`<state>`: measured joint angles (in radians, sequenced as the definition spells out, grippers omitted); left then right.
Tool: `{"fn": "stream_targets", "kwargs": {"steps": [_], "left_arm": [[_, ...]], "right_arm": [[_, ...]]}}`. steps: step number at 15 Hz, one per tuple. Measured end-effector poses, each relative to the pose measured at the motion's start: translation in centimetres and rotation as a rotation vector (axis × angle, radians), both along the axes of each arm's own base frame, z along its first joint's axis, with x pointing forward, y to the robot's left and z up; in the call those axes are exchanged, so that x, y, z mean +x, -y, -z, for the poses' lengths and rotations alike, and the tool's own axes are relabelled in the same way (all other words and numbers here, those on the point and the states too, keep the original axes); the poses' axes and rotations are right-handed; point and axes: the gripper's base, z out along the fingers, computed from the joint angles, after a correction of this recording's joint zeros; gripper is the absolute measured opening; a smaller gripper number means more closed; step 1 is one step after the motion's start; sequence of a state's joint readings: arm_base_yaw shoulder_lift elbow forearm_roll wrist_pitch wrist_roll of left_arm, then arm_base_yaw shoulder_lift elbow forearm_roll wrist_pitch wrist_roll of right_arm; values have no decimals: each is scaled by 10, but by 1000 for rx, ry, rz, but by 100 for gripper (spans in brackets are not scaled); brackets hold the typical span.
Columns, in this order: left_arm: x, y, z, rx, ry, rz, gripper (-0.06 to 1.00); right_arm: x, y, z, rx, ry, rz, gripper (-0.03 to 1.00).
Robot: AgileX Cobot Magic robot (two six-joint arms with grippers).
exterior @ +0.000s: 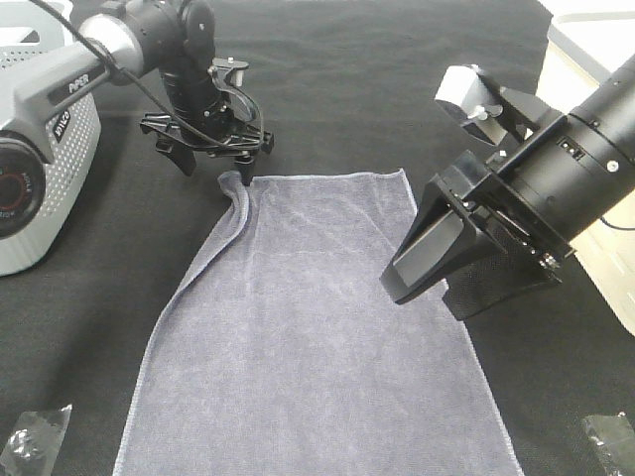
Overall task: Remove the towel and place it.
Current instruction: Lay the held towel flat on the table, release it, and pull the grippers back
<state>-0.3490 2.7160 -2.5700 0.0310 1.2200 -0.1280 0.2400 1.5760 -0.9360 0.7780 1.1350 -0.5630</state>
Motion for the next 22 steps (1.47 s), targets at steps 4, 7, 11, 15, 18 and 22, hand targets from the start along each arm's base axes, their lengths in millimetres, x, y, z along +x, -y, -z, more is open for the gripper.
{"fn": "stream_targets", "kwargs": {"steps": [4, 7, 11, 15, 18, 22], "left_arm": [[7, -20, 0, 21, 5, 12, 77], [11, -35, -8, 29, 21, -13, 77], [6, -31, -59, -52, 94, -33, 77], [-1, -14, -59, -203, 36, 29, 77], [-9, -13, -28, -181, -71, 21, 77], [-23, -18, 12, -153, -228, -124, 77]], "right_arm": [[0, 0, 0, -3, -8, 6, 85], [-2, 1, 0, -19, -31, 0, 85], [-2, 2, 1, -23, -36, 0, 85], [-2, 2, 1, -28, -31, 6, 85], [-2, 2, 1, -33, -45, 23, 85], [-2, 2, 1, -32, -52, 19, 85]]}}
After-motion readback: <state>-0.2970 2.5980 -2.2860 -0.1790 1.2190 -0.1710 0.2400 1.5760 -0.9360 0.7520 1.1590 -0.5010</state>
